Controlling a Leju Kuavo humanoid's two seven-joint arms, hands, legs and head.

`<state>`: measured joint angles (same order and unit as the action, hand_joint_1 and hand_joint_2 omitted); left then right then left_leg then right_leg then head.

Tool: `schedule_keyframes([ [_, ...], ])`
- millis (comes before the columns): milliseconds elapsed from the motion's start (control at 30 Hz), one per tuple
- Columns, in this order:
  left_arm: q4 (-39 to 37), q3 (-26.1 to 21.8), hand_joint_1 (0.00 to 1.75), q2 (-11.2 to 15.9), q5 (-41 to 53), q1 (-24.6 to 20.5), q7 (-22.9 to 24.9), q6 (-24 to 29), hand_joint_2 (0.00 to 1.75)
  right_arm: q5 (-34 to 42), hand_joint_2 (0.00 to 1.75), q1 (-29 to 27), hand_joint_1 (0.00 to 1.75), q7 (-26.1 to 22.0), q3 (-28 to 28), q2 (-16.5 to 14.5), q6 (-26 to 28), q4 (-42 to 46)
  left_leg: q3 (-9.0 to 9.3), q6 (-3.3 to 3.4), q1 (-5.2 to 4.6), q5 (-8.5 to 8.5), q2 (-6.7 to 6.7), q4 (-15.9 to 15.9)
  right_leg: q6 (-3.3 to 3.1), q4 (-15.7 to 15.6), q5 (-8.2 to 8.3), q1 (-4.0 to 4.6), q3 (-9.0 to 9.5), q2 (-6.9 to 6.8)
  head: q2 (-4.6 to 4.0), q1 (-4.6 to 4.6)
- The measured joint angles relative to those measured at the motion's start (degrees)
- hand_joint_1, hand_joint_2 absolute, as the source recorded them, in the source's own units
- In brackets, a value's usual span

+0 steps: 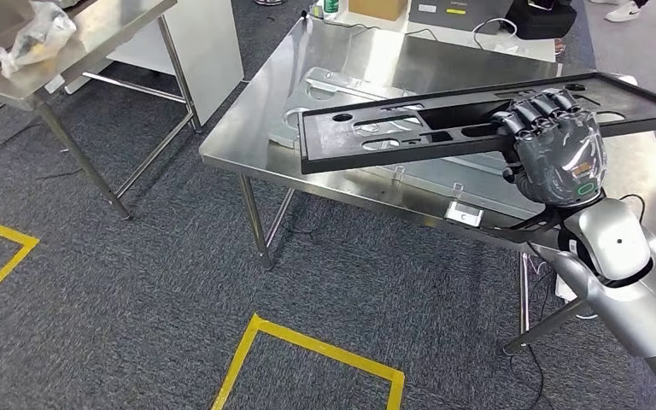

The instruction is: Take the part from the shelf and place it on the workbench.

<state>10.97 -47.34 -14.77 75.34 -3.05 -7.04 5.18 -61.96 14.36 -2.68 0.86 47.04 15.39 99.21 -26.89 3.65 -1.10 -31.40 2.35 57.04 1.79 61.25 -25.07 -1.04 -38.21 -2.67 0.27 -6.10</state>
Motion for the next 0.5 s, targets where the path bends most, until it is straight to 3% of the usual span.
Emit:
schedule_keyframes([
  [33,-0.02,0.0,0.0,-0.02,0.02,-0.09,0.02,0.02,1.75,0.14,1.75,-0.09,1.75,0.03,0.07,0.09,-0.09,-0.17,0.55,-0.41,-0.05,-0.63,0.49,-0.07,-0.53,-0.85,1.05,0.36,0.08,-0.41,-0.01,0.05],
  [100,-0.03,0.0,0.0,-0.02,0.1,-0.41,0.06,0.05,1.75,0.32,1.75,-0.2,1.75,0.09,0.27,0.33,-0.27,-0.46,1.26,-1.15,-0.14,-0.93,1.15,0.46,-1.62,-1.03,0.46,0.63,0.63,0.28,0.01,0.07],
  [167,-0.03,0.0,0.0,-0.01,0.18,-0.59,0.09,0.1,1.75,0.37,1.75,-0.28,1.75,0.14,0.65,0.53,-0.3,-0.66,0.44,-1.7,0.0,-0.43,0.53,3.46,-2.43,-1.71,-0.15,0.28,2.15,1.31,0.01,0.09],
  [233,-0.04,0.0,0.0,0.0,0.2,-0.63,0.09,0.13,1.75,0.37,1.75,-0.24,1.75,0.22,0.9,0.55,-0.29,-0.9,-3.31,-2.2,0.36,-1.09,-1.02,9.53,-2.99,-2.4,-1.04,0.1,3.87,2.24,0.01,0.09],
  [300,-0.04,0.0,0.0,0.01,0.22,-0.63,0.11,0.13,1.75,0.37,1.75,-0.23,1.75,0.27,0.93,0.54,-0.3,-1.31,-8.47,-2.6,0.65,-4.18,-1.81,15.29,-3.13,-2.64,-2.23,0.09,5.31,3.35,0.01,0.1],
  [333,-0.04,0.0,0.0,0.01,0.25,-0.6,0.13,0.13,1.75,0.37,1.75,-0.3,1.75,0.26,0.93,0.53,-0.31,-1.59,-10.42,-2.72,0.73,-5.54,-1.85,16.44,-3.1,-2.67,-2.92,0.08,6.13,3.93,0.01,0.12],
  [367,-0.04,0.0,0.0,0.02,0.27,-0.53,0.15,0.14,1.75,0.37,1.75,-0.35,1.75,0.26,0.93,0.53,-0.3,-1.91,-11.67,-2.74,0.77,-5.84,-1.88,16.03,-3.03,-2.67,-3.68,0.07,7.08,4.54,0.0,0.11],
  [400,-0.04,0.0,0.0,0.02,0.28,-0.43,0.17,0.15,1.75,0.37,1.75,-0.37,1.75,0.25,0.93,0.51,-0.29,-2.28,-12.16,-2.65,0.78,-4.55,-2.03,14.05,-2.94,-2.68,-4.45,0.07,8.09,5.11,0.01,0.11],
  [500,-0.08,0.01,0.0,0.05,0.34,0.0,0.19,0.21,1.75,-0.13,1.75,-0.45,1.75,0.32,0.89,0.18,-0.17,-3.72,-12.23,-1.64,0.55,5.59,-3.33,5.08,-2.45,-2.86,-6.63,0.09,10.33,6.35,-0.01,0.11],
])
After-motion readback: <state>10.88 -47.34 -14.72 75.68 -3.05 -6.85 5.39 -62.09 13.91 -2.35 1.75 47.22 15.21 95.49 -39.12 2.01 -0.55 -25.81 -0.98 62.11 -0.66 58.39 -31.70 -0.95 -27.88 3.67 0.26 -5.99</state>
